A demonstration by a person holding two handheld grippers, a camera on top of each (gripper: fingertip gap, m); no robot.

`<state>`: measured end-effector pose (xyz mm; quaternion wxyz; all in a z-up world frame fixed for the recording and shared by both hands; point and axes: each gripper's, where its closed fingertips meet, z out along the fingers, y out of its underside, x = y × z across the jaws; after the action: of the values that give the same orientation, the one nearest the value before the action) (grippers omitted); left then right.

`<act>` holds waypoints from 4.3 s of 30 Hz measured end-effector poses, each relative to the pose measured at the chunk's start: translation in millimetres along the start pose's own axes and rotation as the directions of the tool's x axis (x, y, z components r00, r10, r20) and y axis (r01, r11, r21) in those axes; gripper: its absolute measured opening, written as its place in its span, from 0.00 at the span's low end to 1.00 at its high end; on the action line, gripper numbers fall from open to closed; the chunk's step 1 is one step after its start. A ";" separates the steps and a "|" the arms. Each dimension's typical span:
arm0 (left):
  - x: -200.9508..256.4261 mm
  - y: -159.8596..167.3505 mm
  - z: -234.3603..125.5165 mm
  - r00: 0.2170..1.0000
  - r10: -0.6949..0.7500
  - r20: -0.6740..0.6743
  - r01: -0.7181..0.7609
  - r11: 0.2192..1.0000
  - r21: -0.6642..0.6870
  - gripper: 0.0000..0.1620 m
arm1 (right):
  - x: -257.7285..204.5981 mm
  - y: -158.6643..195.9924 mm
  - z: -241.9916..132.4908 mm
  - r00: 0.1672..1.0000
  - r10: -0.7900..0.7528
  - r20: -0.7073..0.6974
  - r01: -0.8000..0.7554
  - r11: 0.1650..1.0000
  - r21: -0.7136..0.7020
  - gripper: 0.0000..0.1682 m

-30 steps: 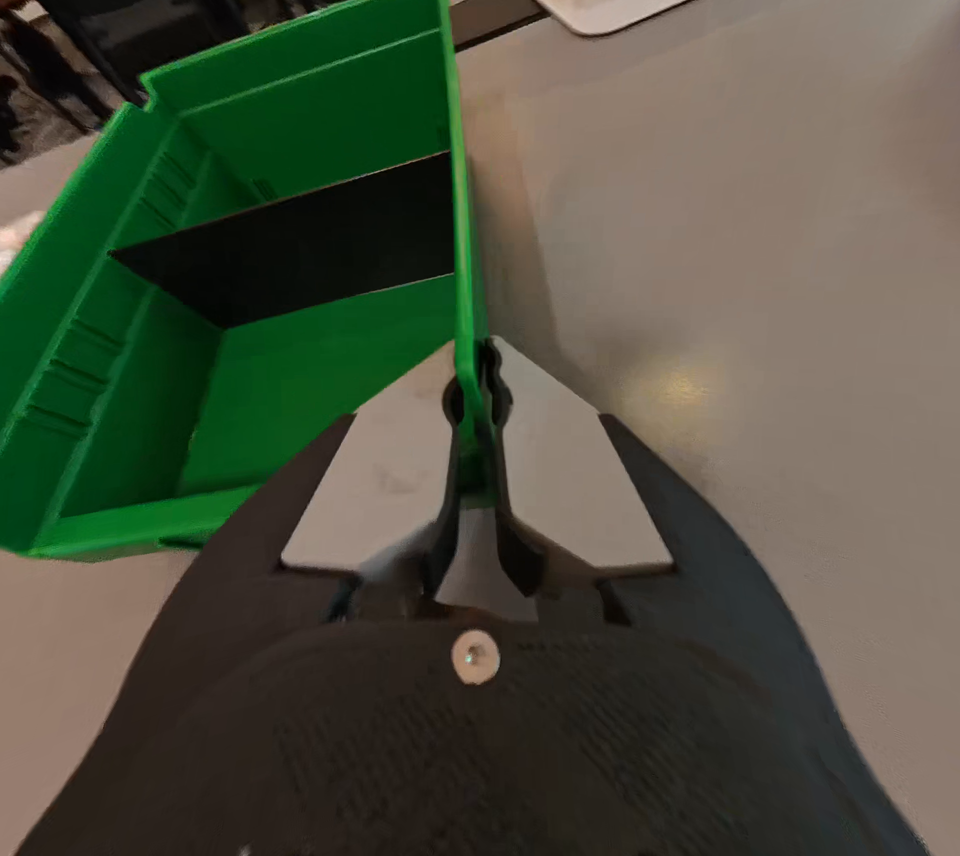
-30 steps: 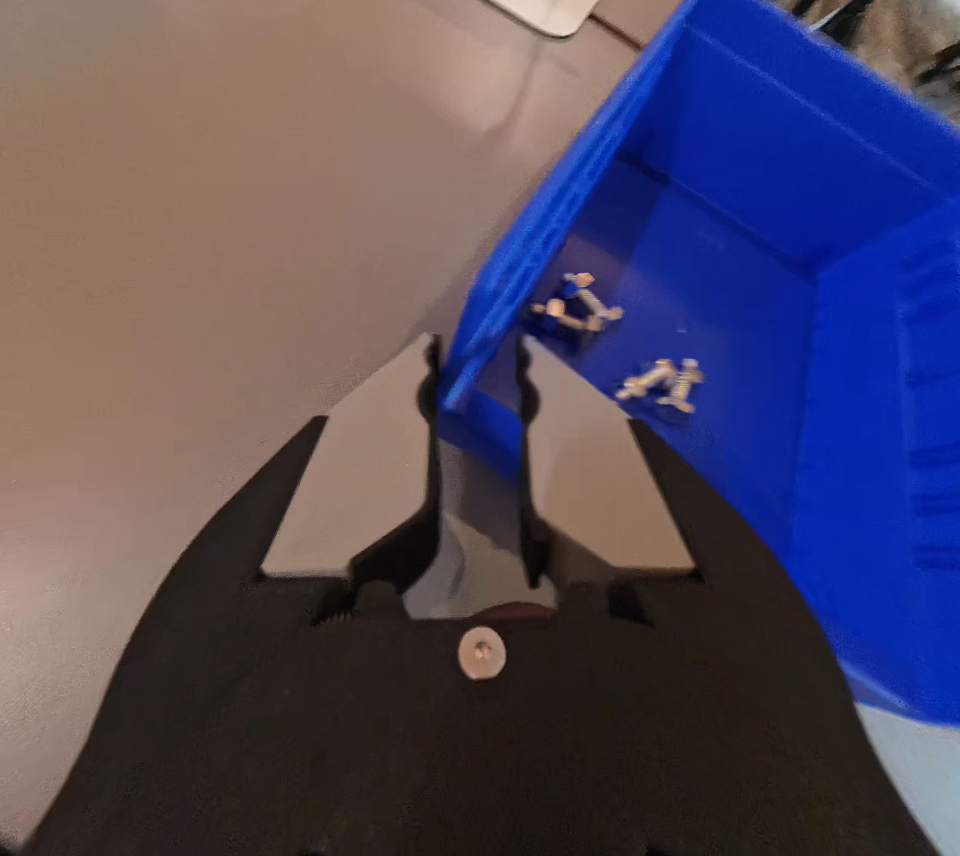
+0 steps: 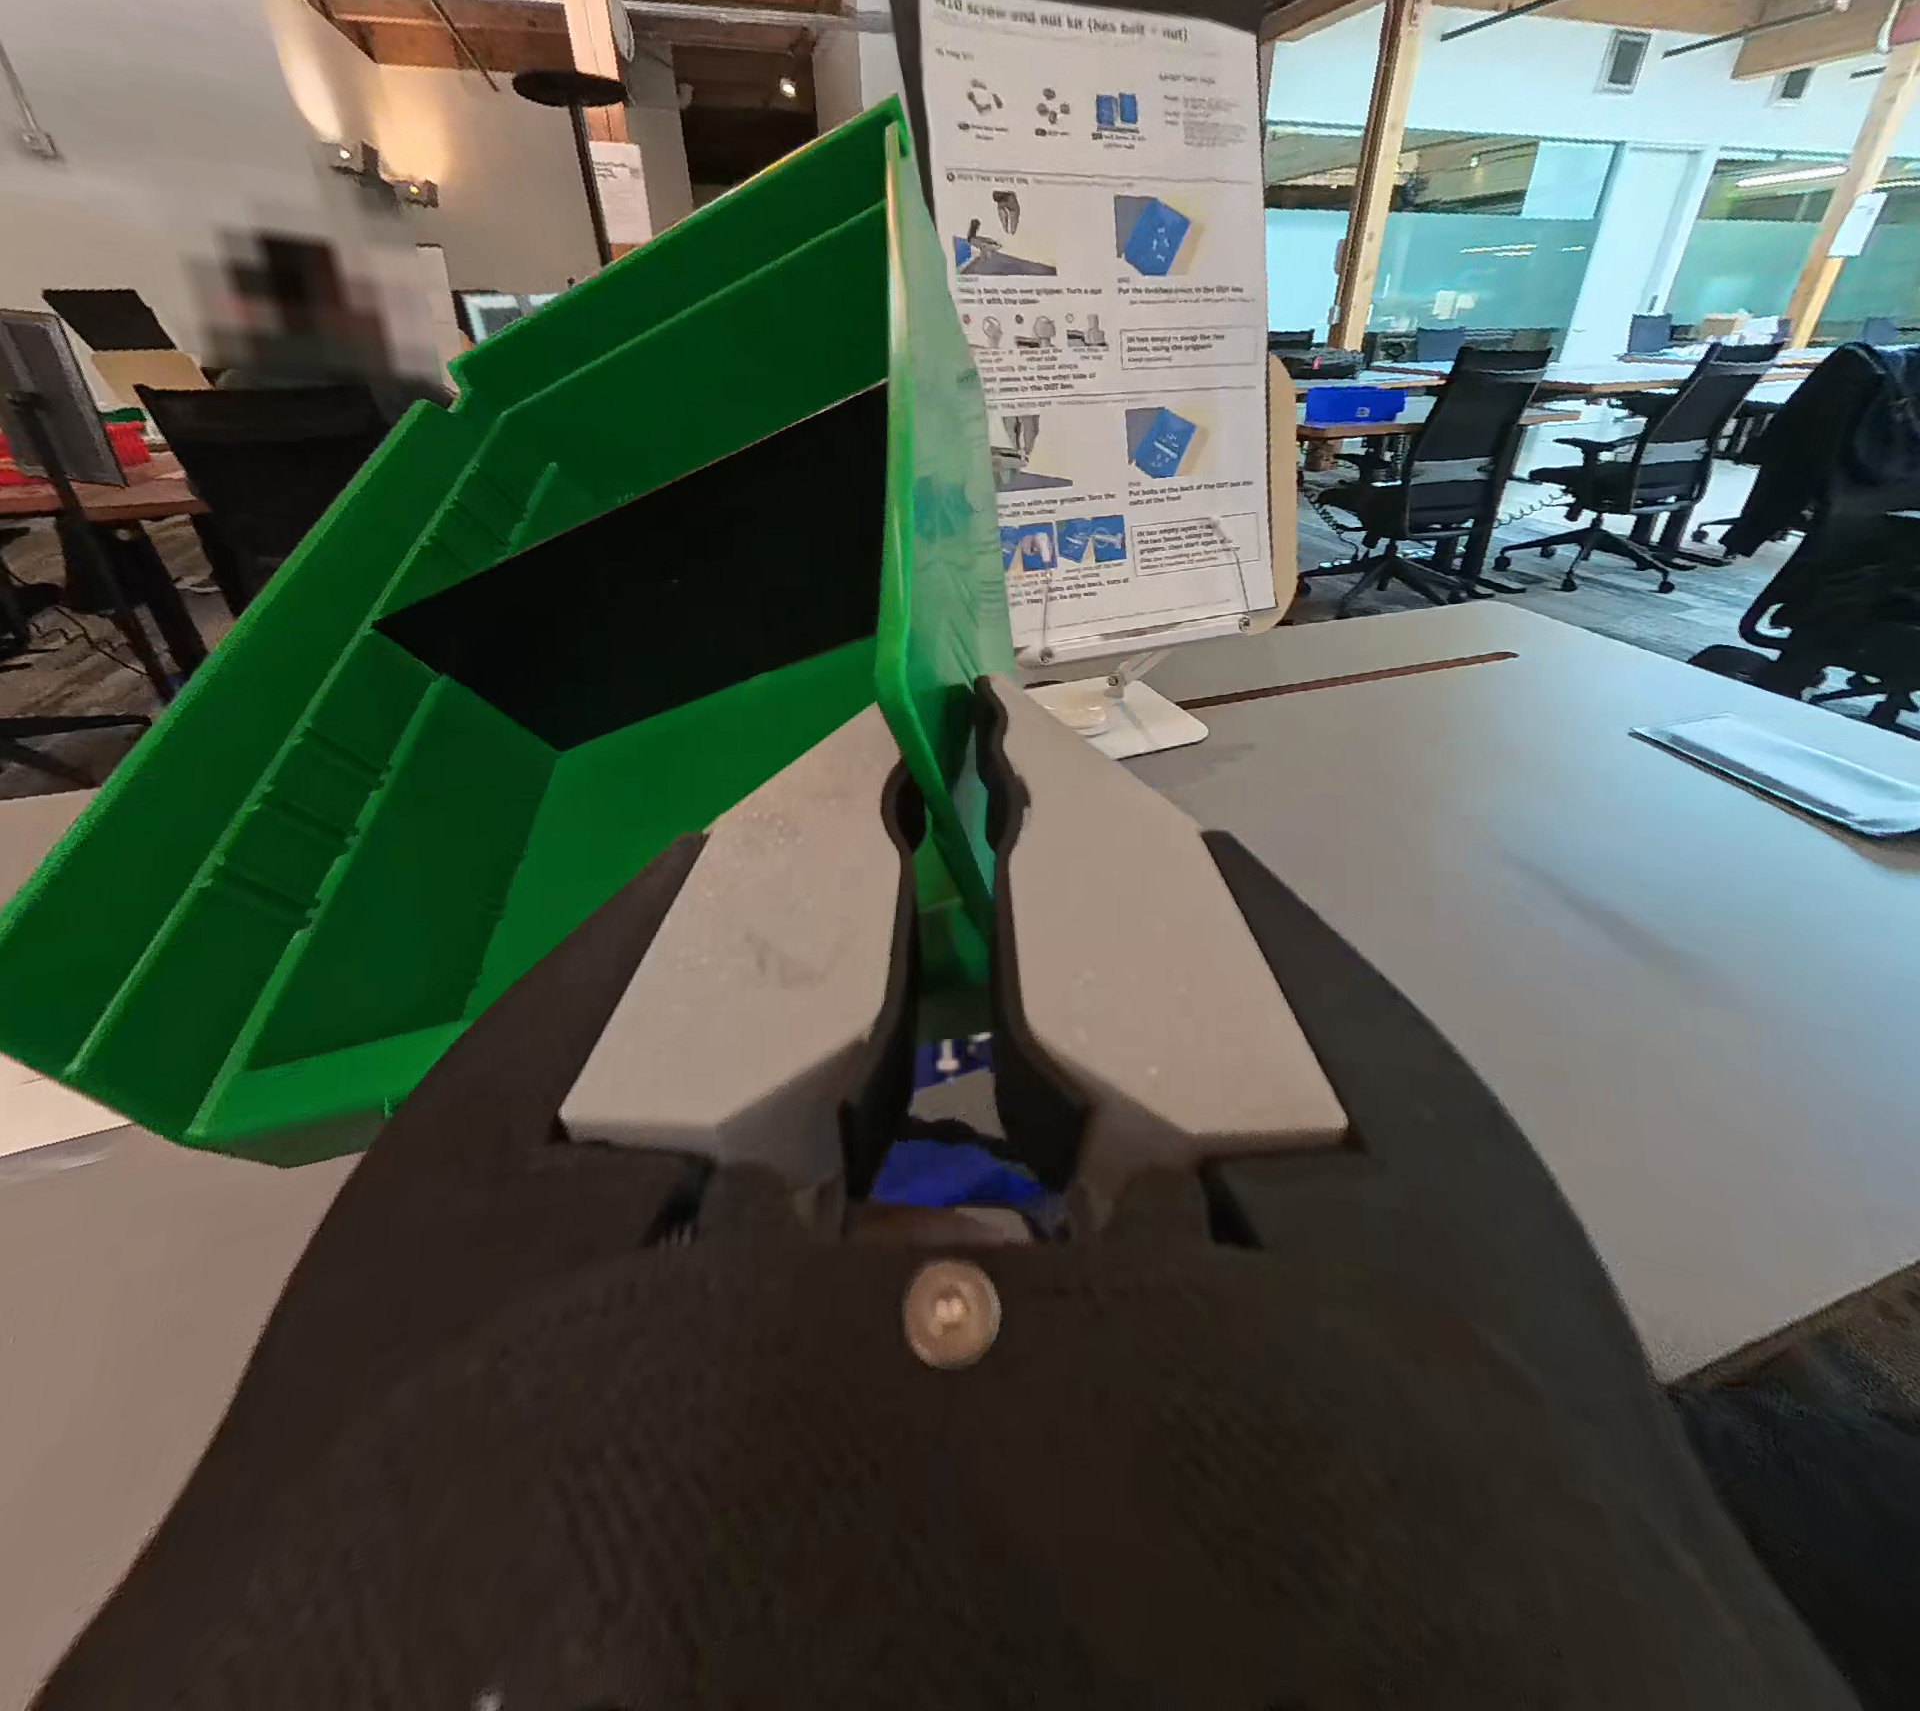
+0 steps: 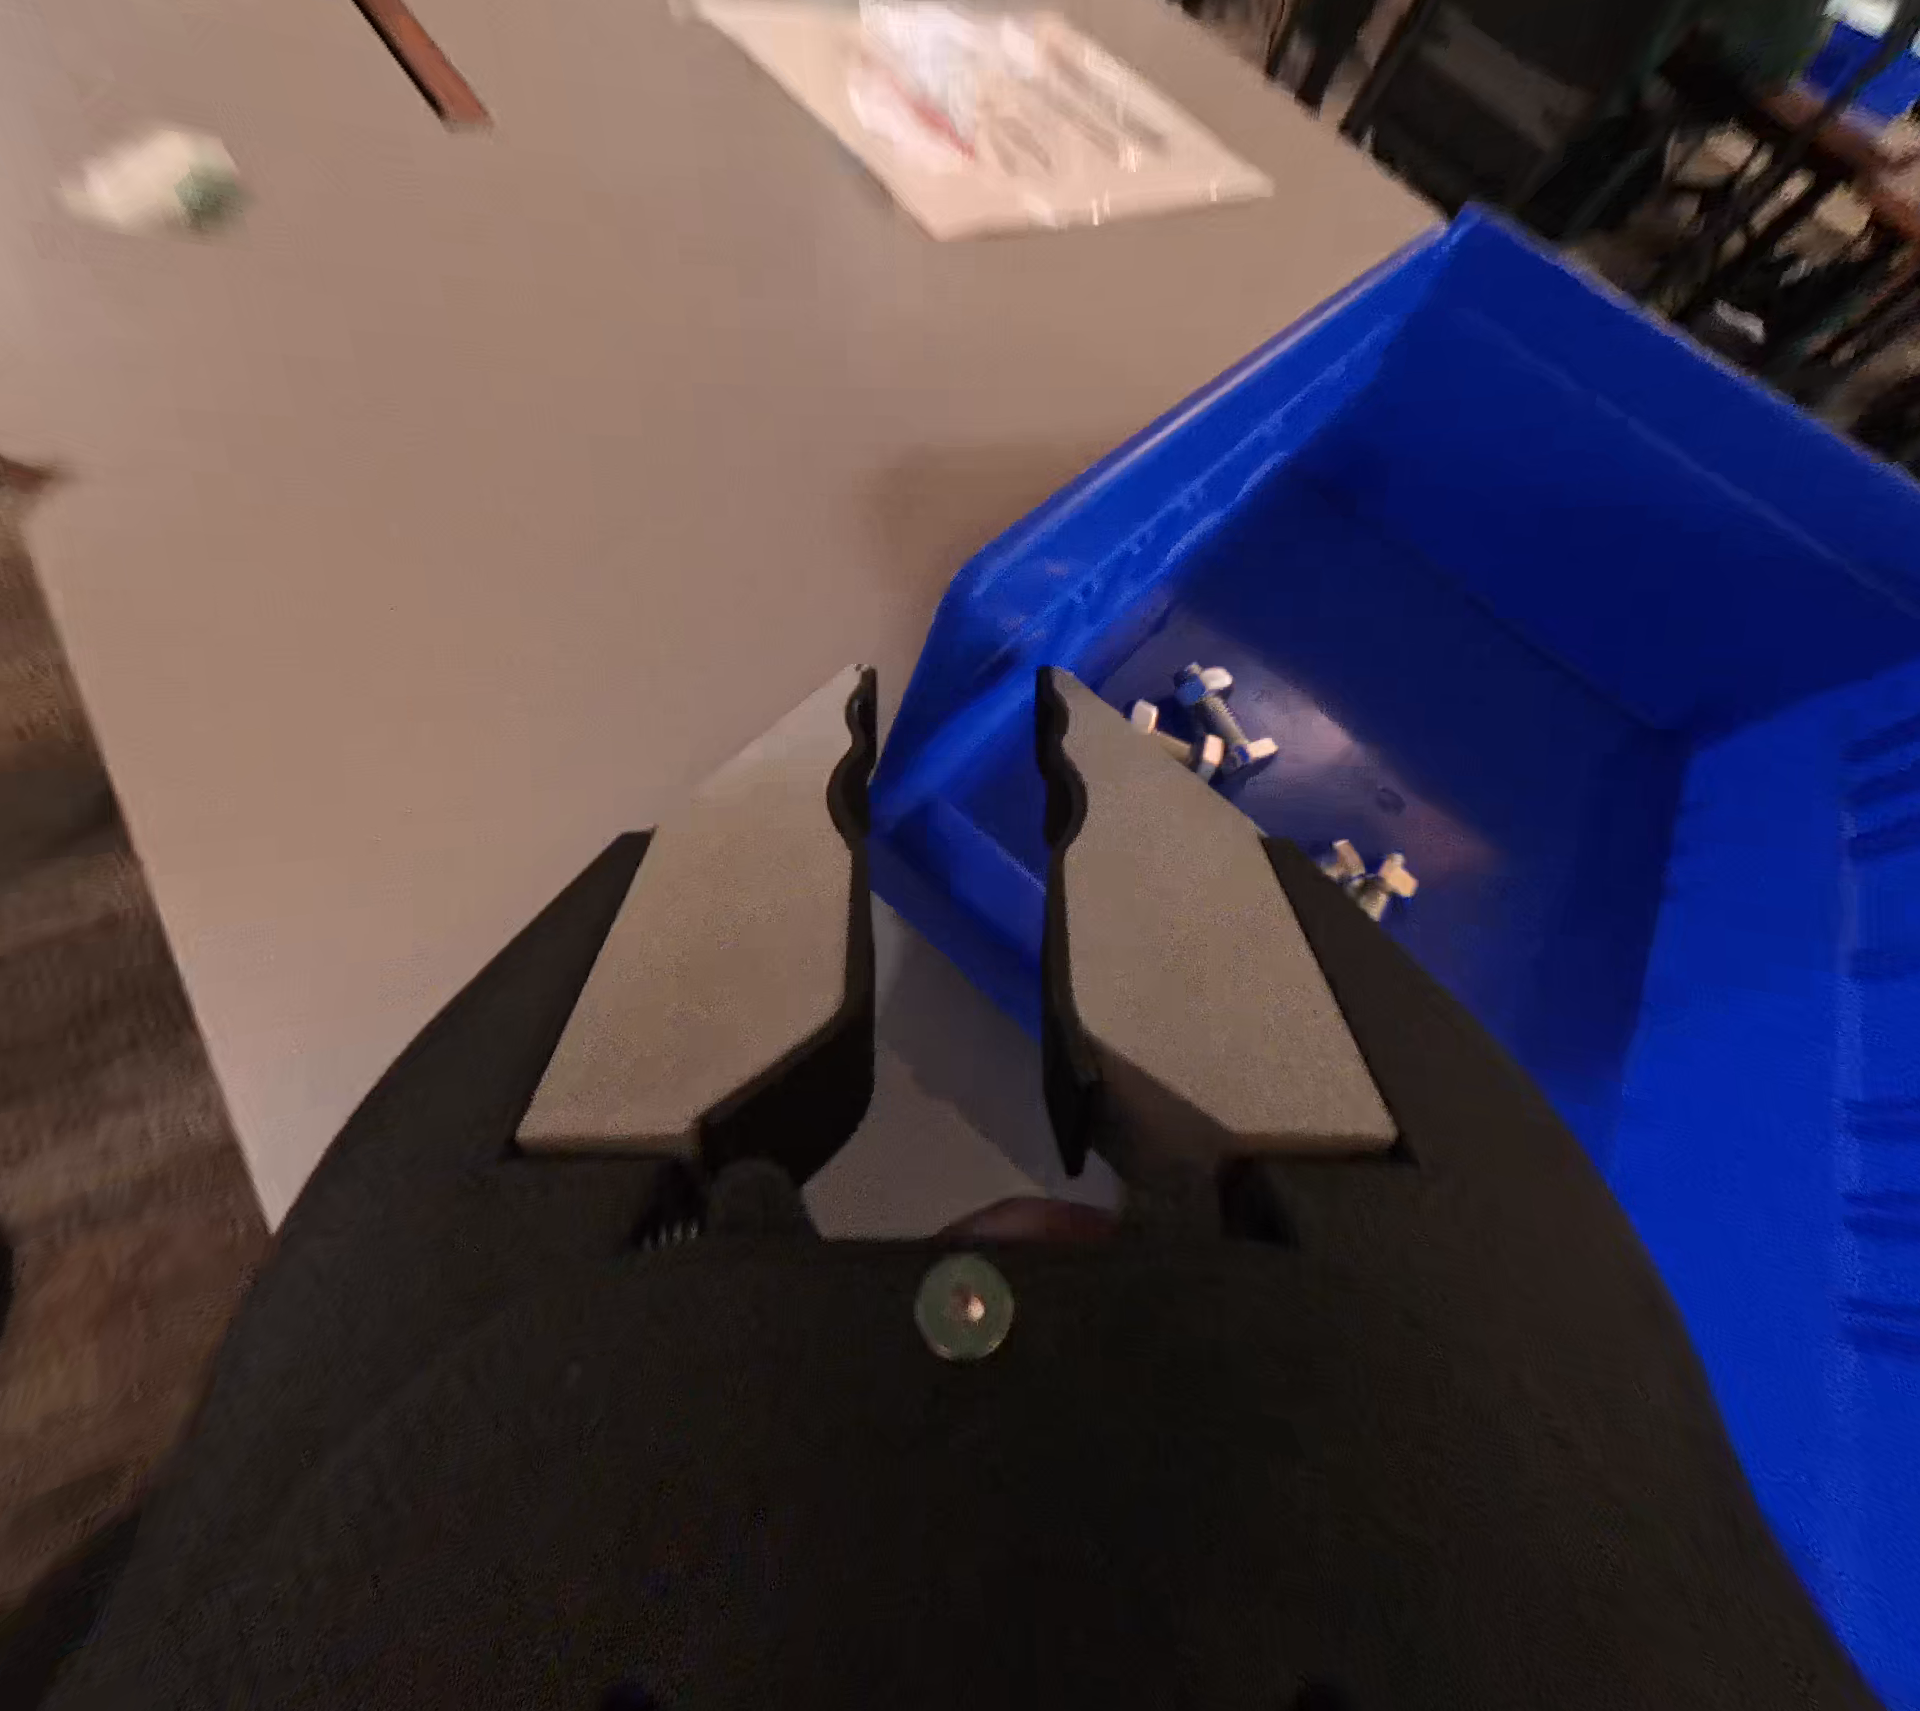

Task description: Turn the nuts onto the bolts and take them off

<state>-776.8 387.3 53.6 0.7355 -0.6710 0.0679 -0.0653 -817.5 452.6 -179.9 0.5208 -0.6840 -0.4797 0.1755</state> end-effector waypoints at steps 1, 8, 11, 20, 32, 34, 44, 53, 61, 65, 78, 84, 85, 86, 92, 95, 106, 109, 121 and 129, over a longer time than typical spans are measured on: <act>-5.1 -4.1 -6.3 1.000 0.006 0.009 -0.006 1.000 0.007 0.02 | -4.4 -13.5 1.0 1.000 0.020 -0.002 -0.020 0.998 0.053 0.18; -2.7 2.9 -23.1 0.985 0.160 0.067 -0.157 0.987 -0.044 0.01 | 0.3 -14.1 -85.7 0.987 0.006 0.159 -0.035 0.984 0.177 0.24; 35.9 8.2 -14.7 0.987 0.163 -0.007 -0.163 0.986 -0.029 0.01 | 48.4 19.5 -145.9 0.985 0.047 0.165 -0.077 0.980 0.181 0.24; 227.4 69.9 43.4 0.920 0.146 -0.365 -0.191 0.978 -0.090 0.01 | 226.5 144.8 -353.9 0.977 0.109 -0.181 -0.094 0.991 0.092 0.19; 463.7 215.0 128.5 0.785 -0.086 -0.614 -0.187 0.911 -0.368 0.22 | 307.4 252.4 -417.2 0.838 0.404 -0.366 -0.428 0.904 0.019 0.23; 462.0 200.1 118.3 0.761 -0.042 -0.647 -0.212 0.927 -0.309 0.20 | 315.5 250.9 -422.9 0.803 0.439 -0.402 -0.452 0.889 0.068 0.23; 242.7 170.1 87.4 0.876 0.103 -0.471 -0.283 0.901 -0.329 0.40 | 170.7 162.3 -364.2 0.921 0.381 0.082 -0.383 0.924 0.010 0.23; 56.6 222.6 84.2 0.956 0.169 -0.241 -0.276 0.797 -0.538 0.44 | 261.9 285.8 -370.6 0.909 0.249 -0.334 -0.366 0.861 -0.354 0.00; 63.8 241.9 77.9 0.912 0.154 -0.381 -0.355 0.762 -0.541 0.45 | 298.7 266.5 -390.4 0.894 0.303 -0.330 -0.370 0.915 -0.164 0.40; 89.3 257.9 99.6 0.855 0.274 -0.440 -0.493 0.693 -0.526 0.45 | 281.7 236.5 -349.1 0.957 0.169 -0.237 -0.213 0.962 -0.174 0.43; 7.7 284.3 96.1 0.925 0.229 -0.302 -0.378 0.625 -0.683 0.28 | 319.0 238.8 -286.5 0.913 0.171 -0.371 -0.249 0.953 -0.175 0.28; -1.8 283.5 94.1 0.945 0.196 -0.264 -0.326 0.660 -0.677 0.31 | 338.2 244.1 -265.2 0.885 0.253 -0.390 -0.339 0.926 -0.168 0.24; -1.7 283.3 95.2 0.942 0.204 -0.265 -0.332 0.664 -0.670 0.31 | 340.2 244.8 -265.3 0.885 0.251 -0.392 -0.337 0.927 -0.166 0.24; -1.8 283.0 97.0 0.940 0.216 -0.265 -0.340 0.670 -0.660 0.30 | 342.4 246.2 -266.5 0.883 0.248 -0.398 -0.336 0.927 -0.168 0.23; -3.0 280.6 108.5 0.958 0.189 -0.215 -0.285 0.713 -0.641 0.27 | 348.1 246.3 -278.6 0.870 0.260 -0.419 -0.350 0.924 -0.152 0.29; -0.4 271.6 104.0 0.966 0.146 -0.216 -0.250 0.749 -0.614 0.23 | 330.8 218.5 -296.3 0.883 0.228 -0.409 -0.291 0.952 -0.098 0.32; 128.9 171.7 107.6 0.902 0.233 -0.363 -0.362 0.867 -0.343 0.21 | 268.6 127.5 -259.1 0.968 0.149 -0.204 -0.140 0.989 0.057 0.41; 144.4 216.0 156.2 0.923 0.145 -0.356 -0.302 0.847 -0.437 0.26 | 266.1 134.6 -206.1 0.970 0.217 -0.109 -0.218 0.976 0.006 0.47; 132.1 252.9 249.1 0.893 0.367 -0.262 -0.435 0.854 -0.286 0.18 | 296.6 150.6 -112.2 0.991 0.106 -0.082 -0.104 0.994 0.030 0.42; 151.7 263.3 242.8 0.918 0.116 -0.379 -0.259 0.900 -0.352 0.29 | 290.2 146.4 -107.8 0.979 0.193 0.058 -0.196 0.979 0.049 0.47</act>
<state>-581.1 620.3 -188.4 0.5638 -0.7732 0.2741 -0.0961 -529.7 637.8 -190.8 0.5066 -0.7084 -0.4191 0.2566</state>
